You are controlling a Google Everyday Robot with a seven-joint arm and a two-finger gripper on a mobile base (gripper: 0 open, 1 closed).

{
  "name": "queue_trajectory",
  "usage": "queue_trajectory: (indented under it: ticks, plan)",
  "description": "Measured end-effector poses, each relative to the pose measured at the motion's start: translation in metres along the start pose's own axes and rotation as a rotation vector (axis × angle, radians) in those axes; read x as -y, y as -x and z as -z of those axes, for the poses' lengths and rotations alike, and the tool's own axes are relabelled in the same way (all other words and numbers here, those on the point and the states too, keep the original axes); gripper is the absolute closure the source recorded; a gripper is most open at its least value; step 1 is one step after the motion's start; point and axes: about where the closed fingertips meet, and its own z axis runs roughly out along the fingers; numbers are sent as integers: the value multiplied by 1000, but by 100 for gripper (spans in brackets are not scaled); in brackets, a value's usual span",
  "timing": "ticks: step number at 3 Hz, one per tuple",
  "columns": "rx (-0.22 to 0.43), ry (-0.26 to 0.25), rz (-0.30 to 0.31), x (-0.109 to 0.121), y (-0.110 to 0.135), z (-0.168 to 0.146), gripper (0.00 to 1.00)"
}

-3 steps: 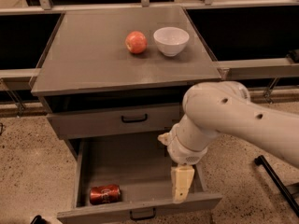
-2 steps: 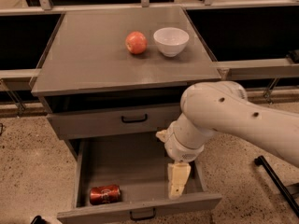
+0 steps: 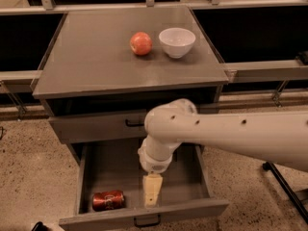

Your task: Pick coke can from middle drawer and place on counter

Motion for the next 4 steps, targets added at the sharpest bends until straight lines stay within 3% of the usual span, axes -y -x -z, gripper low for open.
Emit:
queue_trajectory:
  ticks: [1,2,3,4]
  plan:
    - [22,-72,-75,23,10,-49,0]
    - [78,-140,-143,42,23,-47,0]
    - [84,-137,-135,42,25,-50,0]
    - [110,-118,-98,49,46,-82,18]
